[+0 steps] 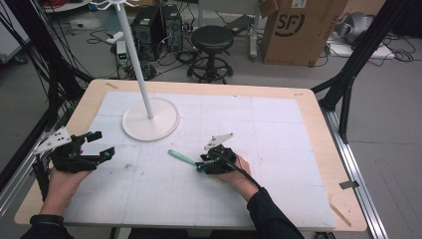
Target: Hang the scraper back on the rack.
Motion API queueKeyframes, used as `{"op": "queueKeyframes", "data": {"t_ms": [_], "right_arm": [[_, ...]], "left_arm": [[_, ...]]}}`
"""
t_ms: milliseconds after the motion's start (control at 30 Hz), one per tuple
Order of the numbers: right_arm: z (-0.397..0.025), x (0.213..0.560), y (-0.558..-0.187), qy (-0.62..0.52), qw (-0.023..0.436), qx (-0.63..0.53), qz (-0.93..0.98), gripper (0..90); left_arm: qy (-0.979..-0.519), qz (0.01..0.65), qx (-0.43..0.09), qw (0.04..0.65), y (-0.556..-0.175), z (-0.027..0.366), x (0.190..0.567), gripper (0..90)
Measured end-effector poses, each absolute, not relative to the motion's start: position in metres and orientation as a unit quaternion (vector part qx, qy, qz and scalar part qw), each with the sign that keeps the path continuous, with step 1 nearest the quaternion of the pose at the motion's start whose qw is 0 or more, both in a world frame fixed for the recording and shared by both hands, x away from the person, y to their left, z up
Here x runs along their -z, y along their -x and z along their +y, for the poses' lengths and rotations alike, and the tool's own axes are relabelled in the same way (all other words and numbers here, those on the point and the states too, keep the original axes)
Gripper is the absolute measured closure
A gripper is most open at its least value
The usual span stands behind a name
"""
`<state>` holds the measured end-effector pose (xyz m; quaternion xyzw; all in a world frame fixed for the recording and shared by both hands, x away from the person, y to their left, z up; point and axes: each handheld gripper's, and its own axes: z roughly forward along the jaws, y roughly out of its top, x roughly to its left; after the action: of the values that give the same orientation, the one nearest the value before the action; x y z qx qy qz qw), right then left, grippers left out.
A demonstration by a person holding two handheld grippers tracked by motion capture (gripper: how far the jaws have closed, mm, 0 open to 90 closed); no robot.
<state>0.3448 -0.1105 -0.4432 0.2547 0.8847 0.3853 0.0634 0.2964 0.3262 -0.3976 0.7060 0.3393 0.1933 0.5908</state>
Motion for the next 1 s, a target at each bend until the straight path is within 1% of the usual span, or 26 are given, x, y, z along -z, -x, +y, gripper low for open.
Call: {"op": "queueKeyframes", "data": {"t_ms": [33, 100, 200, 333, 633, 767, 800, 967, 1000], "right_arm": [[-0.11, 0.443, -0.345, -0.255, 0.064, -0.385, 0.885, 62.9], [-0.109, 0.443, -0.342, -0.252, 0.08, -0.377, 0.888, 68.2], [-0.107, 0.442, -0.342, -0.257, 0.08, -0.373, 0.888, 74.2], [-0.106, 0.442, -0.343, -0.257, 0.081, -0.37, 0.889, 79.3], [-0.105, 0.44, -0.343, -0.268, 0.077, -0.363, 0.889, 80.9], [-0.108, 0.439, -0.346, -0.274, 0.063, -0.37, 0.885, 81.2], [-0.111, 0.436, -0.348, -0.279, 0.052, -0.383, 0.879, 81.2], [-0.119, 0.421, -0.353, -0.287, 0.041, -0.412, 0.864, 81.3], [-0.123, 0.41, -0.357, -0.29, 0.039, -0.424, 0.857, 81.3]], "left_arm": [[-0.706, 0.339, -0.193, 0.591, -0.296, 0.326, 0.398, 14.4], [-0.706, 0.34, -0.193, 0.591, -0.296, 0.325, 0.398, 14.4], [-0.71, 0.339, -0.19, 0.587, -0.296, 0.323, 0.398, 14.5], [-0.71, 0.339, -0.19, 0.587, -0.296, 0.321, 0.398, 14.6], [-0.714, 0.341, -0.185, 0.583, -0.298, 0.319, 0.4, 14.8], [-0.713, 0.34, -0.186, 0.584, -0.297, 0.32, 0.4, 14.9], [-0.711, 0.342, -0.186, 0.585, -0.296, 0.32, 0.4, 14.9], [-0.712, 0.341, -0.186, 0.585, -0.295, 0.322, 0.401, 14.9], [-0.712, 0.342, -0.185, 0.584, -0.295, 0.322, 0.401, 14.9]]}}
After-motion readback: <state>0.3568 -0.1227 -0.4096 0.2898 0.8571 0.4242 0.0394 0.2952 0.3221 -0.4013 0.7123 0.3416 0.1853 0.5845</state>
